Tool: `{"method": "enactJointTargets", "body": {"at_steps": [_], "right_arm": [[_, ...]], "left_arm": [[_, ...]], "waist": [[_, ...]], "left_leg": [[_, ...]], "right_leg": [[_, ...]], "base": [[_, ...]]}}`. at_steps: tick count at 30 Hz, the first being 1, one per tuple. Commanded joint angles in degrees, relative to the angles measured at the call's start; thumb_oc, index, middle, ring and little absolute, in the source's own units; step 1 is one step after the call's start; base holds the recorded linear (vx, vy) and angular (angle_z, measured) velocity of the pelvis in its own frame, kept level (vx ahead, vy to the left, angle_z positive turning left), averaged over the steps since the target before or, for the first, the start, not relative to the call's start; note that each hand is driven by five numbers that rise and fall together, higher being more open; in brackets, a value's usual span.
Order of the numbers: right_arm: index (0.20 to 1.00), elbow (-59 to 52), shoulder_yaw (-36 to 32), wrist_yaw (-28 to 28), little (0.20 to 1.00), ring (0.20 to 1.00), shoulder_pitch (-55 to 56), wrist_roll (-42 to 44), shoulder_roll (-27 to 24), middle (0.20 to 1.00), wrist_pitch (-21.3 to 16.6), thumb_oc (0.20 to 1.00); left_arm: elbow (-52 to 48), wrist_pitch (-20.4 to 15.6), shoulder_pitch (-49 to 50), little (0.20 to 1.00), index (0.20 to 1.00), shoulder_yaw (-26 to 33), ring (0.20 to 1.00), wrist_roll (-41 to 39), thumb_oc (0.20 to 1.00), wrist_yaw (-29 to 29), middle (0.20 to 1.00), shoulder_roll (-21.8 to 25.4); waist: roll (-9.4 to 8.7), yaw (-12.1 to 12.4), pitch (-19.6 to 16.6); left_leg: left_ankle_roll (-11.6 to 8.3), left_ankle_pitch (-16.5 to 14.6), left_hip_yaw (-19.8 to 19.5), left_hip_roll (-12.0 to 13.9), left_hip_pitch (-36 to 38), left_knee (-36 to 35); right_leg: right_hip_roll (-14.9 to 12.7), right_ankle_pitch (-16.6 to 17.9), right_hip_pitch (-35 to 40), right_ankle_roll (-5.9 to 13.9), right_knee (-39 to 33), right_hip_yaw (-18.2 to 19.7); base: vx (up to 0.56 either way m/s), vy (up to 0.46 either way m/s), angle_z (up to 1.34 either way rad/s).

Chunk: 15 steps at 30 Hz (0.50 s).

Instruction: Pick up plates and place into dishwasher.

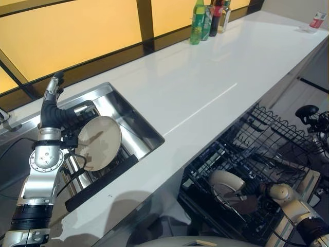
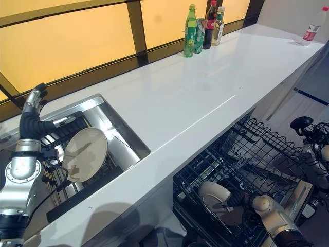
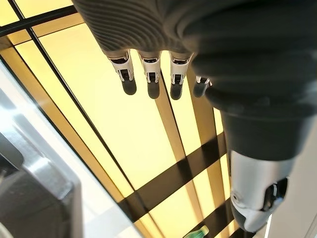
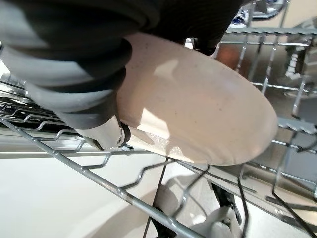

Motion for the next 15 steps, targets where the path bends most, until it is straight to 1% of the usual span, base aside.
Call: {"method": "enactJointTargets", "body": {"at_steps": [1,4,8,11,12,13,14,15], "right_arm": [[0.2,1.61,7.18,3.12,0.2,0.2,2.71,-6.19,2.33,0.2,1.96,0.2],[0.2,2.07,7.48,3.9,0.2,0.2,3.2,-7.19,2.38,0.2,3.34,0.2],[0.2,3.14,7.77,2.88,0.2,0.2,3.48,-5.6,2.97,0.2,4.45,0.2],[0.2,3.63,7.04,1.79,0.2,0.2,3.99,-5.32,3.43,0.2,4.47,0.2],[0.354,3.72,6.95,1.38,0.354,0.354,4.07,-5.06,3.5,0.354,4.36,0.354],[0.652,3.83,6.75,0.62,0.652,0.652,4.26,-4.65,3.59,0.652,4.0,0.652],[1.0,3.74,6.58,0.06,1.0,1.0,4.37,-4.45,3.71,1.0,4.02,1.0],[1.0,3.63,6.45,-0.33,1.0,1.0,4.44,-4.42,3.85,1.0,4.14,1.0]], "left_arm": [[0.65,1.53,-5.22,1.0,1.0,-3.33,1.0,-1.47,1.0,-0.64,1.0,3.71],[2.3,1.11,-5.56,1.0,1.0,-3.41,1.0,2.21,1.0,0.35,1.0,4.72],[4.05,3.17,-5.83,1.0,1.0,-3.62,1.0,1.06,1.0,-0.36,1.0,5.8],[5.98,3.77,-5.93,1.0,1.0,-3.53,1.0,0.91,1.0,-0.61,1.0,5.84],[6.31,3.92,-6.0,1.0,1.0,-3.54,1.0,0.88,1.0,-0.69,1.0,5.88],[6.87,3.89,-6.07,1.0,1.0,-3.61,1.0,0.91,1.0,-0.73,1.0,5.92],[7.11,3.98,-6.06,1.0,1.0,-3.65,1.0,0.96,1.0,-0.71,1.0,5.9],[7.24,4.1,-6.07,1.0,1.0,-3.66,1.0,1.02,1.0,-0.73,1.0,5.86]], "waist": [[0.62,0.53,-1.86],[0.77,0.47,-1.77],[0.84,0.53,-1.95],[0.88,0.35,-2.07],[0.92,0.3,-2.06],[0.93,0.22,-2.04],[0.95,0.18,-2.07],[0.97,0.14,-2.08]], "left_leg": [[-3.68,9.31,-1.57,4.37,-11.06,0.11],[-3.74,9.24,-1.88,4.33,-11.06,0.52],[-3.61,9.02,-2.3,3.94,-10.77,0.34],[-3.56,8.86,-2.43,3.9,-10.68,0.44],[-3.54,8.83,-2.47,3.89,-10.7,0.51],[-3.5,8.8,-2.55,3.87,-10.79,0.63],[-3.47,8.74,-2.68,3.82,-10.82,0.67],[-3.44,8.7,-2.79,3.74,-10.8,0.64]], "right_leg": [[-2.92,-4.7,1.22,3.24,3.46,1.89],[-3.03,-4.75,1.31,3.24,3.72,1.96],[-3.15,-4.83,1.32,3.31,3.81,2.0],[-3.22,-4.88,1.29,3.32,3.98,2.0],[-3.21,-4.89,1.25,3.3,4.04,2.06],[-3.22,-4.89,1.2,3.29,4.09,2.16],[-3.2,-4.9,1.17,3.29,4.1,2.25],[-3.16,-4.91,1.16,3.28,4.09,2.34]], "base": [[0.04,0.014,0.01],[0.04,0.008,0.0],[0.01,0.0,0.0],[0.0,0.0,0.0],[0.0,0.0,0.0],[0.0,0.0,0.0],[0.0,0.0,0.0],[0.0,0.0,0.0]]}}
